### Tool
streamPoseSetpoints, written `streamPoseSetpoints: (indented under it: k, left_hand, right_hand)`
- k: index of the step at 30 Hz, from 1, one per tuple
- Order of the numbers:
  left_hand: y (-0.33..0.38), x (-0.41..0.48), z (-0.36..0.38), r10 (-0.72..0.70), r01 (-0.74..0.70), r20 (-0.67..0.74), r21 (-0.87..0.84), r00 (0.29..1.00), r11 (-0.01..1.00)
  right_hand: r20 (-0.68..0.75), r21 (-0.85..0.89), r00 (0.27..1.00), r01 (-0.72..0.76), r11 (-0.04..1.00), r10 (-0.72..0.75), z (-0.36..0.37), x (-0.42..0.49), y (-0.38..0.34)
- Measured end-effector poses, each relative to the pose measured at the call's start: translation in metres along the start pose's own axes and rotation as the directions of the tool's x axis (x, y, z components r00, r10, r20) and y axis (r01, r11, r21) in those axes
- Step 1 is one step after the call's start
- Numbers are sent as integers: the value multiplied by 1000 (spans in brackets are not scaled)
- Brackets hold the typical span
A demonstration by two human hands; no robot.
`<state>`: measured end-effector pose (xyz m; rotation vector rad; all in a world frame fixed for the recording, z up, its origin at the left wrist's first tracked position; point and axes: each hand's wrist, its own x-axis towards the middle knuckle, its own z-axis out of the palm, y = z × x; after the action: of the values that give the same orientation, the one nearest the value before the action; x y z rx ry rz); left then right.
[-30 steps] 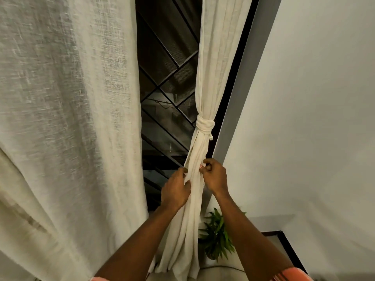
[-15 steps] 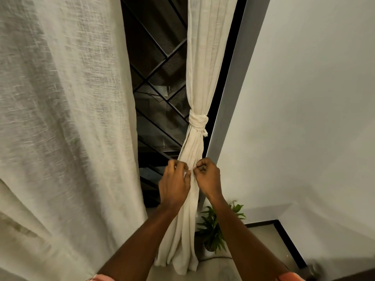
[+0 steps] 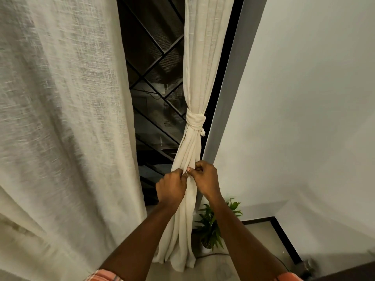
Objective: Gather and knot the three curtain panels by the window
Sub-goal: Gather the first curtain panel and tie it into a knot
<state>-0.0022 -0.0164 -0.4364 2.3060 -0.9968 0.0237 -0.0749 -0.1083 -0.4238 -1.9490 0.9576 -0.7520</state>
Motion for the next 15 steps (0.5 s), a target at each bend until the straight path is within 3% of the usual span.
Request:
streamPoseSetpoints:
  k: [4, 8, 10, 15]
  left_hand:
    - [-14, -1, -3, -80, 73, -88, -81, 993, 994]
    - [-23, -2, -8, -190, 150, -197, -202, 962, 968]
    - [-18, -10, -8, -183, 141, -200, -209, 963, 968]
    - [3, -42, 8, -47, 29, -115, -154, 992, 988]
  right_hand:
    - [-179, -73, 982, -72, 995, 58, -20, 1, 1]
    - [-399, -73, 915, -98, 992, 61, -38, -6, -7]
    - [-377, -44, 924, -84, 996, 61, -36, -13, -10]
    - [-96, 7, 995, -33, 999, 33, -13, -31, -4]
